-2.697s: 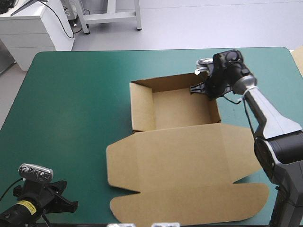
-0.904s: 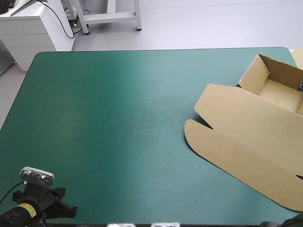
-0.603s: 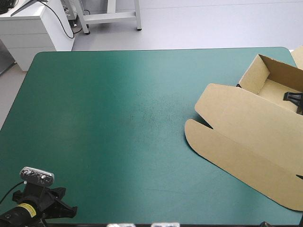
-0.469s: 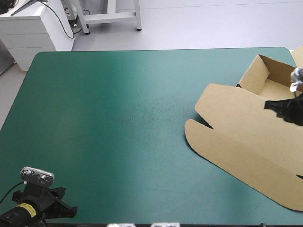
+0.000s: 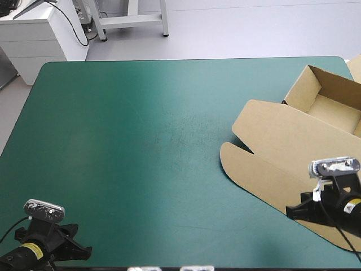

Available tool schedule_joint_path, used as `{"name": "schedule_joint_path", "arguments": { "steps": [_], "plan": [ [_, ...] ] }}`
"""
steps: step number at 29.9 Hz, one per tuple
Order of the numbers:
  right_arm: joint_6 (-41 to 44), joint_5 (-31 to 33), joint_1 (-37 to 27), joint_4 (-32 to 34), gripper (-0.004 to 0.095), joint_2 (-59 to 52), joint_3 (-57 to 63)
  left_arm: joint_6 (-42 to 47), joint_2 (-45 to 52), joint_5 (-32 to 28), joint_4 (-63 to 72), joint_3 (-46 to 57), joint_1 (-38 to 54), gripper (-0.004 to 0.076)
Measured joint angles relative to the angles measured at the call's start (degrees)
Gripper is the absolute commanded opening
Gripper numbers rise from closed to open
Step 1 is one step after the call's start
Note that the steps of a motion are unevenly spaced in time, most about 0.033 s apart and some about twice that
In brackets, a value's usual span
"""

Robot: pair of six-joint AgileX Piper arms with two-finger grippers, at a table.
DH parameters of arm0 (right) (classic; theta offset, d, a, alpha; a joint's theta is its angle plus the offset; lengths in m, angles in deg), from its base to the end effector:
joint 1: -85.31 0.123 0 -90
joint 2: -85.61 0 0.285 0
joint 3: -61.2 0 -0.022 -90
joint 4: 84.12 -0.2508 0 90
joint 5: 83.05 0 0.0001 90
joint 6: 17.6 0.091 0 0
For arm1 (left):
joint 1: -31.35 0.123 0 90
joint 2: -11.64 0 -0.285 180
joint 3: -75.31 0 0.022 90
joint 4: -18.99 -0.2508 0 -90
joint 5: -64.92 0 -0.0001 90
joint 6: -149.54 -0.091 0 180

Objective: Fold the box

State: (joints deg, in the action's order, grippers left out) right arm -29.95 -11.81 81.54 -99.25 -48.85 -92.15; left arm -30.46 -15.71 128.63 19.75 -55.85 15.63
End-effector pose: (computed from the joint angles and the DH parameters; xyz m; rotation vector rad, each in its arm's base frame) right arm 0.0870 0.0168 0.3538 -0.1816 2.4595 0.2273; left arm 0.0418 -0.0129 0.2655 0.3327 2.4238 -0.1391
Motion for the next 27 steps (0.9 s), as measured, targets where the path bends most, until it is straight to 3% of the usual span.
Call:
{"name": "schedule_joint_path", "arguments": {
  "steps": [13, 27],
  "plan": [
    [0.00, -4.56, 0.00, 0.10, -0.0002, -16.36, 20.07, 0.00, 0.00, 0.00, 0.00, 0.00, 0.00, -0.0008],
    [0.57, -6.63, 0.00, -0.07, -0.0002, -18.46, 21.56, 0.00, 0.00, 0.00, 0.00, 0.00, 0.00, -0.0008]
  ]
}}
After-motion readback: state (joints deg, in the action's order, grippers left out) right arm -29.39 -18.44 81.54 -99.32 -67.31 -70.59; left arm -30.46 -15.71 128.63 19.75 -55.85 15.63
